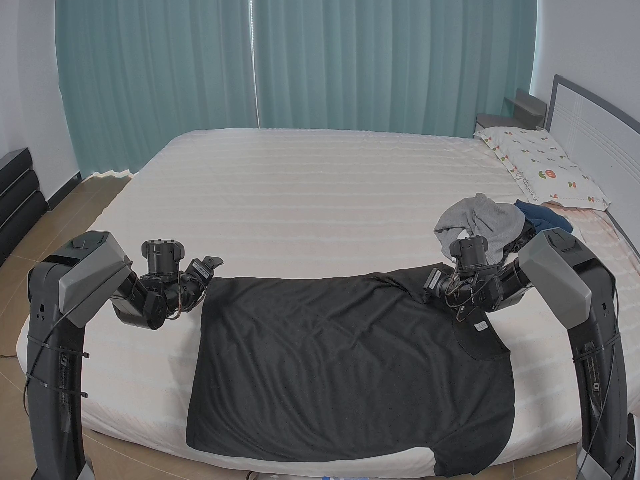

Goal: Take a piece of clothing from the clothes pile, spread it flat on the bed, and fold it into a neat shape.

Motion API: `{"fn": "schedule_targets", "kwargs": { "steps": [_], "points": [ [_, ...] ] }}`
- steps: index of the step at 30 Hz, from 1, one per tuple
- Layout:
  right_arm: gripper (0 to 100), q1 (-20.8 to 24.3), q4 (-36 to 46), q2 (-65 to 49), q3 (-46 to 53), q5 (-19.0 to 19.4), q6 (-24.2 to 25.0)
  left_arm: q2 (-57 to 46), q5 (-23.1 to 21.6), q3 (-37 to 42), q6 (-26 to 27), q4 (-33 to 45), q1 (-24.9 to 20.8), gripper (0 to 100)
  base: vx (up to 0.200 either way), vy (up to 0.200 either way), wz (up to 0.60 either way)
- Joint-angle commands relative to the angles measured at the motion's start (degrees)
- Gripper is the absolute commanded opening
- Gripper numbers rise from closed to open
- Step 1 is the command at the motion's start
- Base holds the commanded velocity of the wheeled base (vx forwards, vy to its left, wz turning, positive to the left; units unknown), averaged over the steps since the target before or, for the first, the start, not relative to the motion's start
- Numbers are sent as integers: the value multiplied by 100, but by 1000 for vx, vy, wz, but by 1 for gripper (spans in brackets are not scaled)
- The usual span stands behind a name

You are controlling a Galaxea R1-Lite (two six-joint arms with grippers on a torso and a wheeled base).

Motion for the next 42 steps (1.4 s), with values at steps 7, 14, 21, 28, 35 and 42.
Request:
{"fn": "schedule_targets", "kwargs": {
  "steps": [7, 14, 21, 28, 35, 42],
  "points": [
    [0, 10, -102, 24, -994, -321, 322, 8, -1, -6, -2, -3, 1, 100, 0, 0, 0],
    [0, 19, -1131, 868, -2477, -927, 629, 17, 8, 3, -2, -3, 1, 100, 0, 0, 0],
    [0, 71, -1350, 1220, -2477, -839, 392, 17, 8, 3, 7, -3, 1, 100, 0, 0, 0],
    [100, 54, -1359, 1448, -2477, -831, 163, 17, 8, 3, 7, -3, 1, 100, 0, 0, 0],
    [100, 10, -1087, 1185, -2477, -883, 67, 25, 8, -6, 7, 6, -8, 100, 0, 0, 0],
    [100, -298, -999, 789, -2066, -883, -250, 61, 8, -147, 7, 173, -43, 100, 0, 0, 0]
  ]
}}
